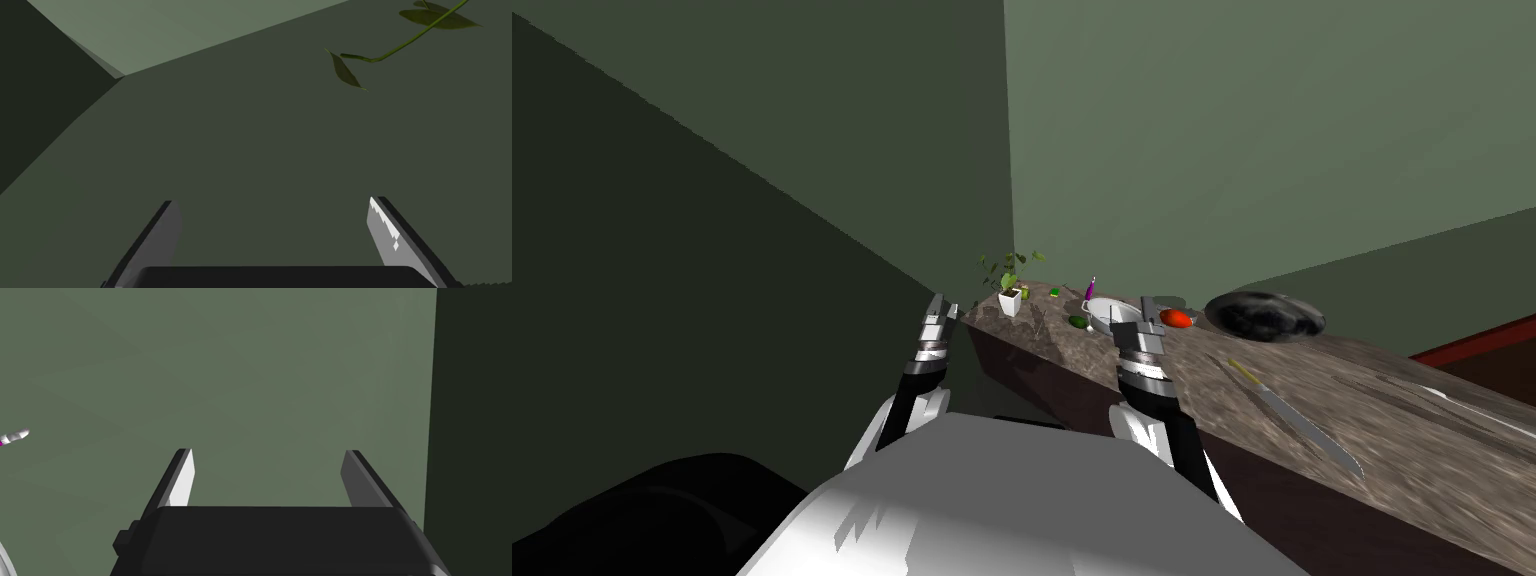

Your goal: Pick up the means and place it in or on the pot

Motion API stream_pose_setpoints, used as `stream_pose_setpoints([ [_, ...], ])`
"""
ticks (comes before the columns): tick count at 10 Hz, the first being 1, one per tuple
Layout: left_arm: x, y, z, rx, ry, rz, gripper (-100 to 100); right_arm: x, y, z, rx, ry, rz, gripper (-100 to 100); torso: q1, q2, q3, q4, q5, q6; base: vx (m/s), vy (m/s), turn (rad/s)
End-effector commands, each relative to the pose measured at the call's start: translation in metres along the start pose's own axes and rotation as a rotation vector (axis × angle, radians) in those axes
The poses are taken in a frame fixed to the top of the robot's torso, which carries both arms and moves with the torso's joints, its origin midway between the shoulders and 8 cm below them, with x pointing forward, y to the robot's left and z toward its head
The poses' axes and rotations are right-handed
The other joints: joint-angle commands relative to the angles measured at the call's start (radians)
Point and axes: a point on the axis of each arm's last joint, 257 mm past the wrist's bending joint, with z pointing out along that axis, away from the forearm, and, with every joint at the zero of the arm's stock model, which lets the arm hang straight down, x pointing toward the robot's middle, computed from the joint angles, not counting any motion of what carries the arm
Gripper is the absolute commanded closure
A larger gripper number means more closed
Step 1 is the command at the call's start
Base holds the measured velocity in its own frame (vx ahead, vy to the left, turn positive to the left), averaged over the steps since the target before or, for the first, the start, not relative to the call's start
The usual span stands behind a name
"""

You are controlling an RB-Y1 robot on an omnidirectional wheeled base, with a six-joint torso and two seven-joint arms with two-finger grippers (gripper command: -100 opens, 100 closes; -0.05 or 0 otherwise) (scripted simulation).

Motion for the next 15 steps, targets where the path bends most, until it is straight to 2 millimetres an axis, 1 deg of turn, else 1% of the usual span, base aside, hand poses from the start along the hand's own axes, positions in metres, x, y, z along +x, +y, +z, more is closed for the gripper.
stream_pose_setpoints([
  [1, 0.0, 0.0, 0.0, 0.0, 0.0, 0.0, 0, 0.009, -0.004, 0.001, 0.005, 0.036, 0.007, -100, 0.0, 0.0, 0.0, 0.0, 0.0, 0.0, -0.016, -0.014, 0.016],
  [3, 0.0, 0.0, 0.0, 0.0, 0.0, 0.0, 0, 0.02, -0.01, 0.002, 0.016, 0.082, 0.016, -100, -0.002, 0.001, 0.001, 0.0, 0.0, 0.0, -0.032, -0.032, 0.027],
  [5, 0.0, 0.0, 0.0, 0.0, 0.0, 0.0, 0, 0.034, -0.021, 0.003, 0.037, 0.14, 0.024, -100, -0.002, 0.002, 0.001, 0.0, -0.001, 0.0, -0.039, -0.027, 0.035],
  [8, 0.0, 0.0, 0.0, 0.0, 0.0, 0.0, 0, 0.056, -0.047, 0.002, 0.092, 0.238, 0.026, -100, -0.002, 0.003, 0.002, 0.001, 0.0, 0.0, -0.051, -0.021, 0.059],
  [10, 0.0, 0.0, 0.0, 0.0, 0.0, 0.0, 0, 0.07, -0.072, -0.002, 0.146, 0.309, 0.011, -100, -0.002, 0.003, 0.002, 0.001, 0.0, 0.0, -0.055, -0.009, 0.074],
  [11, 0.0, 0.0, 0.0, 0.0, 0.0, 0.0, 0, 0.07, -0.072, -0.002, 0.148, 0.316, 0.006, -100, -0.001, 0.003, 0.002, 0.001, 0.0, 0.0, -0.03, -0.002, 0.035],
  [13, 0.0, 0.0, 0.0, 0.0, 0.0, 0.0, 0, 0.08, -0.102, -0.008, 0.217, 0.387, -0.027, -100, 0.0, 0.001, 0.001, 0.0, 0.0, 0.0, -0.027, 0.004, 0.08],
  [15, 0.0, 0.0, 0.0, 0.0, 0.0, 0.0, 0, 0.084, -0.137, -0.016, 0.299, 0.451, -0.078, -100, 0.001, 0.002, 0.001, 0.0, 0.0, 0.0, -0.043, 0.025, 0.132],
])
